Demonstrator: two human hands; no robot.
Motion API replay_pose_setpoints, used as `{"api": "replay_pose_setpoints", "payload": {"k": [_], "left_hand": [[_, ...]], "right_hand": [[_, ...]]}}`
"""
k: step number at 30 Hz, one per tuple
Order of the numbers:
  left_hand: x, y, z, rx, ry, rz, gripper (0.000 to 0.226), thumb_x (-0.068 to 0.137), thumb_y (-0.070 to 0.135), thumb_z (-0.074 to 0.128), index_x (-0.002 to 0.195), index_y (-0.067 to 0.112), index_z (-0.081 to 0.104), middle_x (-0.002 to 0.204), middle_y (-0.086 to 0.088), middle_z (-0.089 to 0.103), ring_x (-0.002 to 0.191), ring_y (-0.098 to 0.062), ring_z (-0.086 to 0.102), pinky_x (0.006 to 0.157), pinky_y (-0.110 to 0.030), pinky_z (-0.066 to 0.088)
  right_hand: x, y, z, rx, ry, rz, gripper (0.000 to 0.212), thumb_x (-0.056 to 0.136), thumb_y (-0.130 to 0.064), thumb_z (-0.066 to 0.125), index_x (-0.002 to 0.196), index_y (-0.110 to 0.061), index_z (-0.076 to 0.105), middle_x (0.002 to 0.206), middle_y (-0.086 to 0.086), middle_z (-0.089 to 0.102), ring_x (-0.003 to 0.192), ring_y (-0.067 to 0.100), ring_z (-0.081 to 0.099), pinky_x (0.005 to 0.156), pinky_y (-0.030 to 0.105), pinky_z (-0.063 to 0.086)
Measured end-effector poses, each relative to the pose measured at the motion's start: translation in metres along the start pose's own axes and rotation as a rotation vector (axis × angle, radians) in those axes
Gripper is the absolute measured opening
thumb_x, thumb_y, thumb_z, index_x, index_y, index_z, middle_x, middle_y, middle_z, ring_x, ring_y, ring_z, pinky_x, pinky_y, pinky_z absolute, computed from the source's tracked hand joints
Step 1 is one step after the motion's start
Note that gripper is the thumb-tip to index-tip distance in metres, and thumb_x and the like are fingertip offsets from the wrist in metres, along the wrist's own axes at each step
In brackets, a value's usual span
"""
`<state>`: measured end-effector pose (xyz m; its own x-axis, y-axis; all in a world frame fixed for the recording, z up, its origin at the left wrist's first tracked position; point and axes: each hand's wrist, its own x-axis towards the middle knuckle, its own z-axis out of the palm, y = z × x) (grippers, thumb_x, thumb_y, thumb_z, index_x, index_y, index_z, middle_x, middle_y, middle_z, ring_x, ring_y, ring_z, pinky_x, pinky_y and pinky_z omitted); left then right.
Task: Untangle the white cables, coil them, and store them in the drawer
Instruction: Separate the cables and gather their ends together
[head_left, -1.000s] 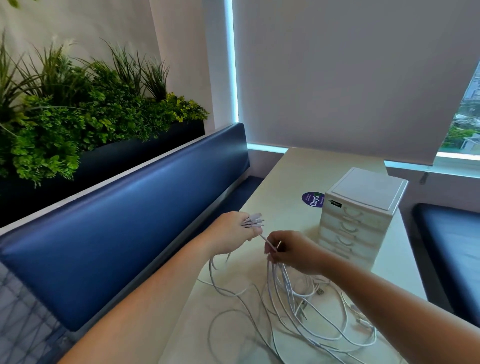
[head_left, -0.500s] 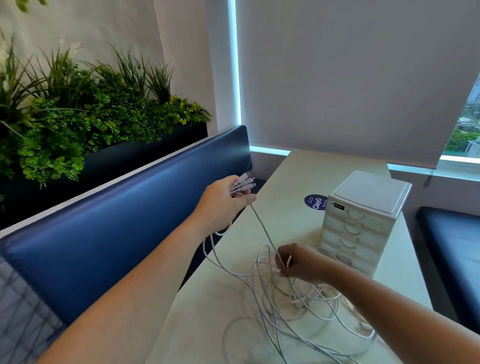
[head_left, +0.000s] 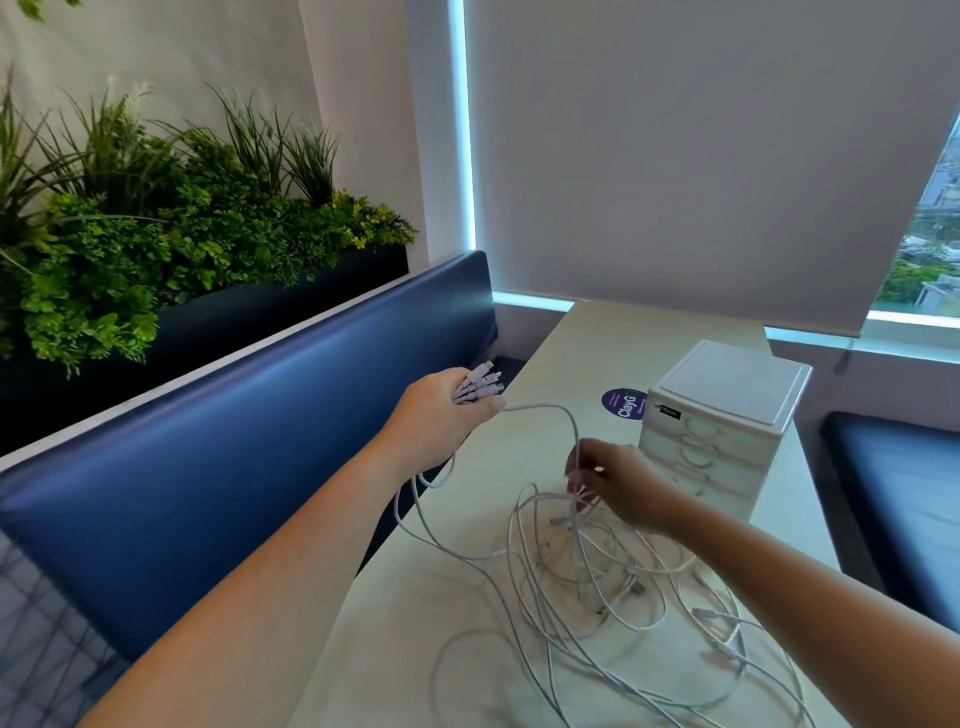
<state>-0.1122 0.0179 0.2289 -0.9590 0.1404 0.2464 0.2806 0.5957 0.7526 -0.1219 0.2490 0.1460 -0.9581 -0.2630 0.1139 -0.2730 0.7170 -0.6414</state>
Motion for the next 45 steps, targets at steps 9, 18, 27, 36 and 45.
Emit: {"api": "replay_pose_setpoints", "payload": {"k": [9, 18, 27, 36, 45], "left_hand": [[-0.004, -0.012, -0.005, 0.08, -0.005, -0.124, 0.041, 0.094, 0.037, 0.061, 0.068, 0.014, 0.04, 0.063, 0.002, 0.039, 0.058, -0.014, 0.035, 0.055, -0.029, 0.026], [-0.001, -0.007, -0.016, 0.002, 0.12, -0.089, 0.028, 0.095, 0.036, 0.059, 0.078, 0.015, 0.056, 0.066, 0.006, 0.048, 0.061, -0.012, 0.042, 0.057, -0.027, 0.032], [0.009, 0.024, -0.046, -0.323, 0.3, 0.06, 0.018, 0.098, 0.03, 0.058, 0.102, 0.014, 0.064, 0.065, -0.004, 0.059, 0.058, -0.001, 0.041, 0.059, -0.034, 0.042], [0.013, 0.022, -0.069, -0.309, 0.397, 0.107, 0.018, 0.1, 0.031, 0.054, 0.082, 0.026, 0.054, 0.054, 0.014, 0.038, 0.049, -0.007, 0.032, 0.05, -0.025, 0.029], [0.011, 0.011, -0.053, -0.272, 0.308, -0.038, 0.022, 0.099, 0.033, 0.055, 0.078, 0.026, 0.054, 0.039, 0.021, 0.045, 0.036, 0.004, 0.042, 0.052, -0.022, 0.031]], "right_hand": [[0.014, -0.002, -0.033, 0.509, 0.315, 0.119, 0.015, 0.099, -0.009, 0.046, 0.085, -0.014, 0.049, 0.081, 0.008, 0.055, 0.077, 0.024, 0.071, 0.039, 0.022, 0.036], [0.015, -0.011, -0.062, -0.11, 0.119, 0.043, 0.013, 0.097, -0.019, 0.049, 0.086, -0.014, 0.053, 0.078, 0.002, 0.065, 0.067, 0.013, 0.068, 0.068, 0.029, 0.052], [0.011, 0.025, -0.024, -0.351, -0.175, 0.187, 0.025, 0.091, -0.005, 0.044, 0.075, -0.023, 0.051, 0.067, -0.007, 0.061, 0.063, 0.01, 0.057, 0.068, 0.027, 0.047], [-0.011, 0.076, 0.009, 0.105, -0.151, 0.402, 0.028, 0.099, -0.004, 0.039, 0.076, -0.012, 0.052, 0.057, 0.005, 0.058, 0.049, 0.015, 0.055, 0.052, 0.023, 0.044], [-0.009, 0.03, -0.035, 0.602, 0.234, 0.266, 0.017, 0.103, -0.02, 0.036, 0.1, -0.011, 0.05, 0.061, 0.007, 0.042, 0.051, 0.016, 0.043, 0.051, 0.025, 0.036]]}}
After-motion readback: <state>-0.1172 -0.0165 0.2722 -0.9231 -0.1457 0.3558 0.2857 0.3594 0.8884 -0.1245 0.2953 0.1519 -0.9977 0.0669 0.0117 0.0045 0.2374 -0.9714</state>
